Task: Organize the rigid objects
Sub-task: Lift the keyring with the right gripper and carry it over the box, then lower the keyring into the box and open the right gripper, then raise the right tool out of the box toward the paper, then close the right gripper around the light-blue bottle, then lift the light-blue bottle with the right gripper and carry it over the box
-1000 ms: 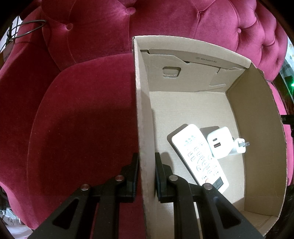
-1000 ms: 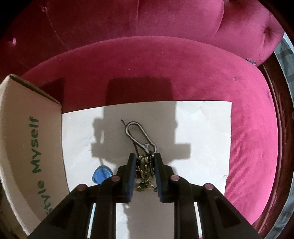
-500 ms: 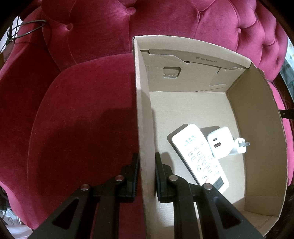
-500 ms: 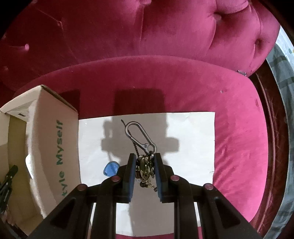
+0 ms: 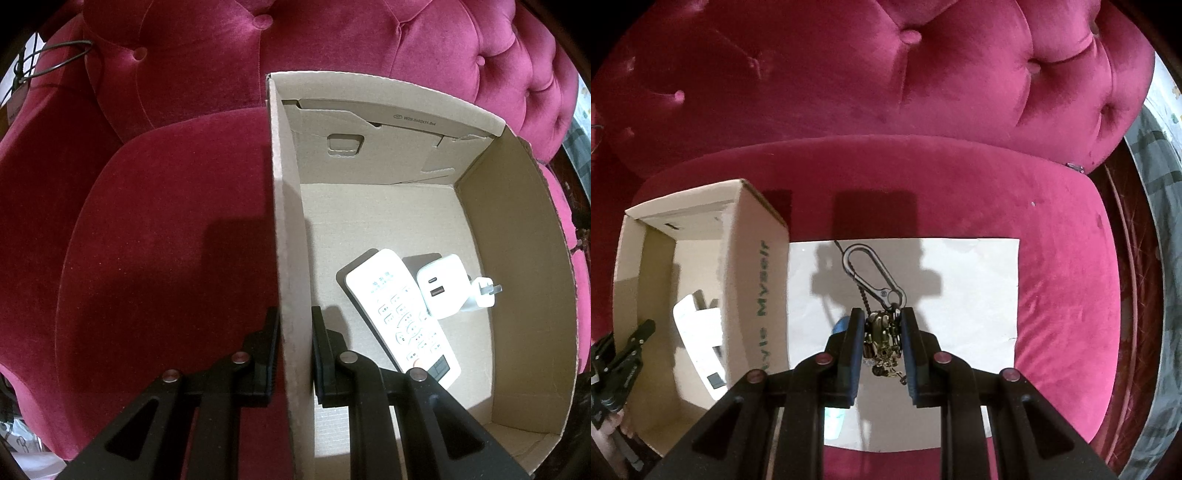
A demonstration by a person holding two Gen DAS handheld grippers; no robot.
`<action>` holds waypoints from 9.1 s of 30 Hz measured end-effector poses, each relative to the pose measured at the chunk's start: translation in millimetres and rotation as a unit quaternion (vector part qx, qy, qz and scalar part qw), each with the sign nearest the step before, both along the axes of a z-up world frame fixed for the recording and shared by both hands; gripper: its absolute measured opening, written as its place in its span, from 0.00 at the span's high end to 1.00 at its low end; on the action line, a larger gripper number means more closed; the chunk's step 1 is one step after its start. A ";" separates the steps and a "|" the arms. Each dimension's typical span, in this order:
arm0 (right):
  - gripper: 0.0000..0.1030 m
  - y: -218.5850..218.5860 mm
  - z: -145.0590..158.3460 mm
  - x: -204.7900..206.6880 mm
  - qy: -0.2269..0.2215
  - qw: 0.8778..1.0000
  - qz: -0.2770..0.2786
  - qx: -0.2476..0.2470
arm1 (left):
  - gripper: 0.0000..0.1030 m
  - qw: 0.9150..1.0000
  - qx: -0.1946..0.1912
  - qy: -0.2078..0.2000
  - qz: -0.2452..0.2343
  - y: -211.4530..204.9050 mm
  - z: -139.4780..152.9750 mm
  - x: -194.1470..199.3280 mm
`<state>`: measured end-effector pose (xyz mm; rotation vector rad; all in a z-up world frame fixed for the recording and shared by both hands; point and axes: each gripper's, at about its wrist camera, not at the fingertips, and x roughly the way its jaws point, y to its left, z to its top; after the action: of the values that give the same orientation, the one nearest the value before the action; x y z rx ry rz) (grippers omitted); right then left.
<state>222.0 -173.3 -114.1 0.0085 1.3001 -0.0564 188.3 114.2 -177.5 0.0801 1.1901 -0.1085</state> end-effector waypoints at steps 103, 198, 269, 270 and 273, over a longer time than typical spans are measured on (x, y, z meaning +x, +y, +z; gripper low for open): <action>0.60 166.7 -21.5 -46.6 -0.014 0.995 0.083 0.054 | 0.84 1.000 -0.001 0.001 0.002 1.0 -0.9 1.8; 0.74 17.5 -98.9 -75.1 0.025 1.000 0.009 0.011 | 0.84 1.000 0.000 0.000 0.001 0.3 -1.2 2.3; 0.74 179.0 -11.5 -2.6 -0.045 0.989 0.142 -0.006 | 0.84 1.000 -0.004 0.001 0.001 3.2 -0.9 1.6; 0.74 179.5 -14.8 -1.0 -0.042 0.989 0.141 -0.004 | 0.84 1.000 -0.004 0.001 0.002 3.1 -1.0 1.5; 0.74 180.8 -28.7 1.5 -0.026 0.990 0.136 0.005 | 0.84 1.000 -0.005 0.001 0.002 3.1 -0.9 1.6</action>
<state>223.4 7.5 -142.8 -0.1579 1.2393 0.1829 189.9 117.3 -178.4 0.0697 1.1922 -0.1109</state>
